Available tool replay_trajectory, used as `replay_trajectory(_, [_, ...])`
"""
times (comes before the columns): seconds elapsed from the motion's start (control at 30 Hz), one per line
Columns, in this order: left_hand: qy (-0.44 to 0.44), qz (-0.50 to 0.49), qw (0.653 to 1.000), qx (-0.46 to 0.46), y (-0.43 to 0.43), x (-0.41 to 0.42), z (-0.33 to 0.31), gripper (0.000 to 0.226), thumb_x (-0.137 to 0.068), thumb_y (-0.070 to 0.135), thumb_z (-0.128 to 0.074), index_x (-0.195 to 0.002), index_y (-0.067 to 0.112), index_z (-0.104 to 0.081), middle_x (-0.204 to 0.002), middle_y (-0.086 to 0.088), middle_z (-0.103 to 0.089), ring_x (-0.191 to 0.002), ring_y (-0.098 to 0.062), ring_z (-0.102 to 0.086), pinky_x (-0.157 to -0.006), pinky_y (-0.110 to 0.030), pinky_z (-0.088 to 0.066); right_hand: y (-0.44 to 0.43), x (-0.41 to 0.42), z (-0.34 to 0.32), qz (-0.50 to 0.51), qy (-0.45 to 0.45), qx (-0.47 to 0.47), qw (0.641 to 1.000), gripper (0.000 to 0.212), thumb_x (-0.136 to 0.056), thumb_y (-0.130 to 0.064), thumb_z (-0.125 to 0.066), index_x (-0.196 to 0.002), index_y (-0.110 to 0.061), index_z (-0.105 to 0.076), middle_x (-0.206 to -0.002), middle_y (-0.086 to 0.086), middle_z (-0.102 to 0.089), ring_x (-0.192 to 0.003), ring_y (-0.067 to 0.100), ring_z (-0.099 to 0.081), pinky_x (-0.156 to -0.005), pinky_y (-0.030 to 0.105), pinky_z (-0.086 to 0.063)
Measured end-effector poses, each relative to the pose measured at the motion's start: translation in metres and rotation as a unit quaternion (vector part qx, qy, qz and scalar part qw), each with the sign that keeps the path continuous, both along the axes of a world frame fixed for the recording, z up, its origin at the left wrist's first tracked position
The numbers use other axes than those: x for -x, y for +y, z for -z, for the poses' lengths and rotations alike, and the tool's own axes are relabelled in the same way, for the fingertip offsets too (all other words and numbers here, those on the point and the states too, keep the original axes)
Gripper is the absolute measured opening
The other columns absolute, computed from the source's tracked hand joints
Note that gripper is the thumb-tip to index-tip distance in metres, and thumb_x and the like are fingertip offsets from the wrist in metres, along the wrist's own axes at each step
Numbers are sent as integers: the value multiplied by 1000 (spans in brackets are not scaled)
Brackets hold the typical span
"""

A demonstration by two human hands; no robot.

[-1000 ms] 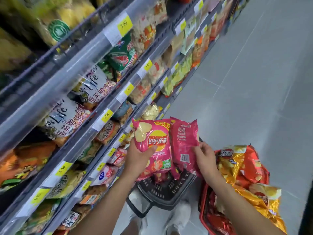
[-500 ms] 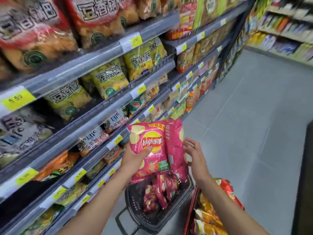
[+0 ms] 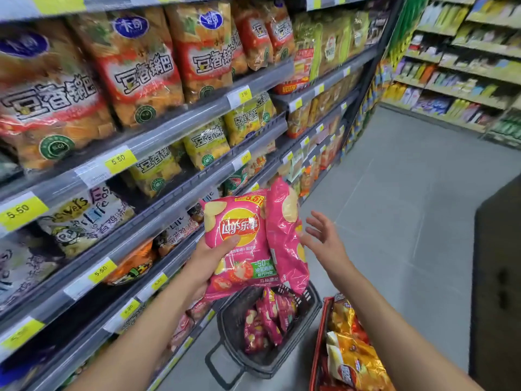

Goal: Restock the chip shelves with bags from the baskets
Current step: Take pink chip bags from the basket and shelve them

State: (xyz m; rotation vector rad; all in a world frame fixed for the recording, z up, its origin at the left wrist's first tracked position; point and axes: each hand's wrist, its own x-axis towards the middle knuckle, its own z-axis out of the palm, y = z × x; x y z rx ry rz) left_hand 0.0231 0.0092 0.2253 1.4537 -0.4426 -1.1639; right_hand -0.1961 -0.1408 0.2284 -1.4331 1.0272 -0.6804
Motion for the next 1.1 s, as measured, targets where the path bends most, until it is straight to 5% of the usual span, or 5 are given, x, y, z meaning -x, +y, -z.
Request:
replay_trajectory(0.13, [18,30,999,29,34,-5,-6,60,-73,41,-91,-123,24,-64,-107,-10,-80,-91,-30,-79,-71,-41,-65,35,6,-8,-66,7,-88,994,107,-74,-54,-82,-159,-27,-23,-147,3,-51,-122,16,-62,-86,25,-52])
replay_trajectory(0.23, [18,59,998,28,55,-3,-8,91,-51,55,-99,-128,24,-63,-112,-13,-79,-99,-36,-77,-84,-50,-62,58,17,-8,-91,20,-116,989,120,-62,-68,-83,-160,-36,-21,-142,2,-58,-114,17,-69,-101,42,-52])
replay_trajectory(0.33, [24,62,997,32,74,6,-14,67,-72,42,-94,-128,23,-62,-114,-15,-78,-101,-38,-76,-93,-56,-59,76,29,-10,-122,-2,-145,982,119,-63,-64,-87,-159,-33,-23,-136,5,-64,-117,24,-69,-106,52,-50])
replay_trajectory(0.63, [-11,79,996,48,111,48,-40,99,-45,53,-101,-130,22,-61,-115,-17,-77,-102,-40,-76,-88,-55,-61,117,68,-35,-216,-41,-205,954,113,-51,-66,-92,-141,-23,-40,-116,1,-74,-110,23,-71,-88,39,-59])
replay_trajectory(1.1, [-179,-114,977,32,186,167,-47,37,-84,32,-86,-116,34,-66,-104,3,-80,-95,-21,-78,-87,-47,-62,160,149,-55,-197,23,-67,978,54,-75,-58,-72,-121,-34,-55,-105,-6,-77,-91,14,-77,-78,28,-60])
